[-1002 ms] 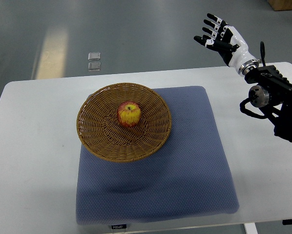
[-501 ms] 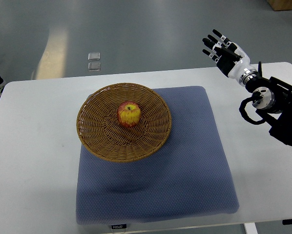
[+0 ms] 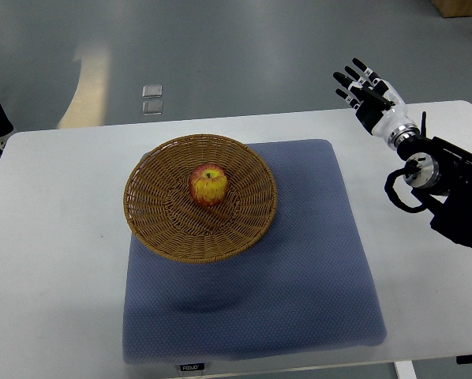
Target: Place red apple in basket with right hand
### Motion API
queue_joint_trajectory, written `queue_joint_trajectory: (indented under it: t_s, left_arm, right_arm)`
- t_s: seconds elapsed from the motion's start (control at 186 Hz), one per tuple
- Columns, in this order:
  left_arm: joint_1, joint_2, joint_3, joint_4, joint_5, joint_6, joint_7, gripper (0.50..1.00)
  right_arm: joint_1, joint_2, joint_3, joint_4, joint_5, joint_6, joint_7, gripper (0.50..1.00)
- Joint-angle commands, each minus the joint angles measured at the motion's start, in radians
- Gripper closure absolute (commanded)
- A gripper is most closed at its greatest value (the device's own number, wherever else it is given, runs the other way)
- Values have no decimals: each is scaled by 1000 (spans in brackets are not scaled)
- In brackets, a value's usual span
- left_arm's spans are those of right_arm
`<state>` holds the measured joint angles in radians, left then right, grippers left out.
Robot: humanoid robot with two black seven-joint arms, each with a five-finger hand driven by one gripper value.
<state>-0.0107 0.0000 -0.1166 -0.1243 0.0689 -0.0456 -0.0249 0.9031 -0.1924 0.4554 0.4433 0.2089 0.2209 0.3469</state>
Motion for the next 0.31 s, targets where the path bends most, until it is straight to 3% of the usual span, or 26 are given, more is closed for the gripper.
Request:
queue_joint_trajectory:
  t_s: [0.0, 0.302]
  left_arm:
    - [0, 0, 0, 0, 0, 1, 0, 500]
    - [0, 0, 0, 0, 0, 0, -1, 500]
  right_arm:
    - [-9, 16, 2, 0, -2, 0, 3, 576]
    - [-12, 27, -1, 0, -3, -2, 20, 576]
